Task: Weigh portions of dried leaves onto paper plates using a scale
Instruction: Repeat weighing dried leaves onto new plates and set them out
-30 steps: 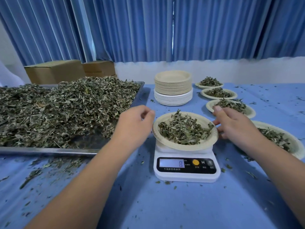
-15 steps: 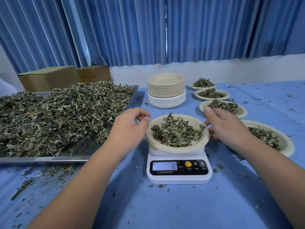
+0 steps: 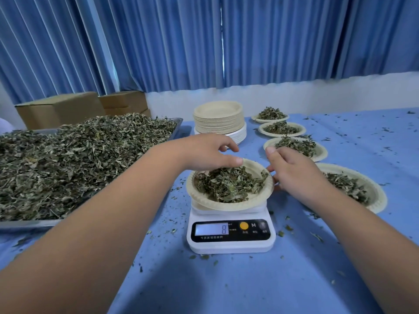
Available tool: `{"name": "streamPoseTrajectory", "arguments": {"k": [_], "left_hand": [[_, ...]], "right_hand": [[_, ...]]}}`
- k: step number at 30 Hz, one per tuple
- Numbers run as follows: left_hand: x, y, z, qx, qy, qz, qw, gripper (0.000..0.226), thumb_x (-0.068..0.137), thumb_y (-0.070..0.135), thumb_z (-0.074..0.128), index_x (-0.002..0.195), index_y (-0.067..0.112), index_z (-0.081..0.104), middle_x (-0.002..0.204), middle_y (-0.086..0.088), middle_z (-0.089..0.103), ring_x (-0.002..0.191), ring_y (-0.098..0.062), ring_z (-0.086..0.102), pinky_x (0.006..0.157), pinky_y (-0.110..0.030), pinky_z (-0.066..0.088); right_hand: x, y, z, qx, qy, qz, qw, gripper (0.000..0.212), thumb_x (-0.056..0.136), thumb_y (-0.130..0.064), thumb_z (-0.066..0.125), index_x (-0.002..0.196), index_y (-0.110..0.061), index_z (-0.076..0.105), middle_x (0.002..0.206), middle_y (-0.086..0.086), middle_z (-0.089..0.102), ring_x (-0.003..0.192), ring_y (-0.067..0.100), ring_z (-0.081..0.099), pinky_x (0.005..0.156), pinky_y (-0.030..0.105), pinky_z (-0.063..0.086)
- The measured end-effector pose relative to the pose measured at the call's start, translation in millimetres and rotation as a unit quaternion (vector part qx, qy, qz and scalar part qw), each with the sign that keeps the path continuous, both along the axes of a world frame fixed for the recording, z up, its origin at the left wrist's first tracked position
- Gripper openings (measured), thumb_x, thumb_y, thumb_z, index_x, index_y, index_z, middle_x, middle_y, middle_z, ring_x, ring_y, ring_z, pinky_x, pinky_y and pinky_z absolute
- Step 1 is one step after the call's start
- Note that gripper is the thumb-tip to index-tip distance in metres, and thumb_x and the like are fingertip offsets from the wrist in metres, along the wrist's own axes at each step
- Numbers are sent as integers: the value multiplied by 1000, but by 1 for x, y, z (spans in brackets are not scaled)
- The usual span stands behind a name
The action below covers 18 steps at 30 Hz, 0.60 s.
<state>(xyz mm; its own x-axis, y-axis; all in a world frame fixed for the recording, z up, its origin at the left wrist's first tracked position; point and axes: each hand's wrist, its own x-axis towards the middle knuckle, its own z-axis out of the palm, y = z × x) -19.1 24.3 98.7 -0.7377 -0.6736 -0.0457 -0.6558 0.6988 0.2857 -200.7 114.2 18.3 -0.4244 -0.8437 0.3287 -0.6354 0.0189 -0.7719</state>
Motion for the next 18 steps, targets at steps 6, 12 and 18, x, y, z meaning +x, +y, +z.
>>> {"name": "streamPoseTrajectory", "arguments": {"k": [6,12,18], "left_hand": [[-6,-3,0,31,-23,-8,999,35,86,46,68,119,38,60,116,16,58,97,-2,59,82,-22,46],[-6,-4,-5,4,55,-20,998,16,87,23,72,101,30,70,91,12,67,85,-7,61,69,-15,47],[-4,0,-5,31,60,-2,998,27,83,45,71,106,33,67,100,15,64,91,-2,61,80,-19,47]], "right_hand": [[-1,1,0,-2,-7,6,1000,50,93,-60,36,95,-16,60,91,5,66,81,26,65,80,52,54],[-1,2,1,-10,-13,8,1000,52,94,-60,36,95,-13,60,92,10,65,82,30,65,80,54,53],[-2,1,-1,-10,-25,9,1000,44,93,-59,38,92,-21,60,88,2,65,81,24,65,81,52,54]]}}
